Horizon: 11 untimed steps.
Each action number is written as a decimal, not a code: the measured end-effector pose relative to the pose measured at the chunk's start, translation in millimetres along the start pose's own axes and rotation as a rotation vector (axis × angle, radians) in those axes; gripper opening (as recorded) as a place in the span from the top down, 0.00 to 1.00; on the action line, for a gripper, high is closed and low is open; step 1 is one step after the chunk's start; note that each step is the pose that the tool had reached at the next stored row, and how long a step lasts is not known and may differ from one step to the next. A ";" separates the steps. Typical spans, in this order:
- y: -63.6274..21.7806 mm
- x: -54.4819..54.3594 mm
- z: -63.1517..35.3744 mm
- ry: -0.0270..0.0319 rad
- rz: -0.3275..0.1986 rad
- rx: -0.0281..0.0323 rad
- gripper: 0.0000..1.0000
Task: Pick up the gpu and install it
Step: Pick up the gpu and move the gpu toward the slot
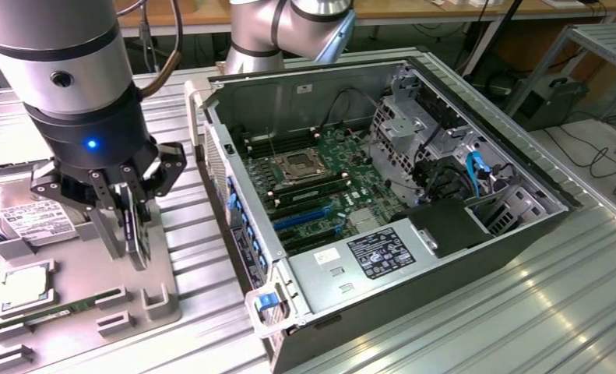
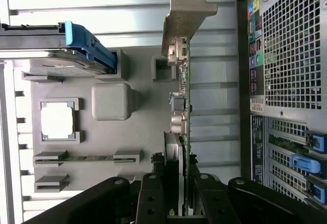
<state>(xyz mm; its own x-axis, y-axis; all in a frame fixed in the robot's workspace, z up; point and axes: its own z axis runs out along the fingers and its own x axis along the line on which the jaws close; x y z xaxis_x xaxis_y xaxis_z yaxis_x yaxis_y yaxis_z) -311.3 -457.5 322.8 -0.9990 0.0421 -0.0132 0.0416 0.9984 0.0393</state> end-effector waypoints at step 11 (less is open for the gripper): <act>0.4 -0.6 -10.2 -0.0001 0.000 -0.0001 0.73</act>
<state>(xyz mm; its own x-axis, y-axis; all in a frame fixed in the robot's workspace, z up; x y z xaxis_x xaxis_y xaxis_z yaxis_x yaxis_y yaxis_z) -310.8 -457.5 333.0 -0.9990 0.0421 -0.0133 0.0416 0.9984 0.0394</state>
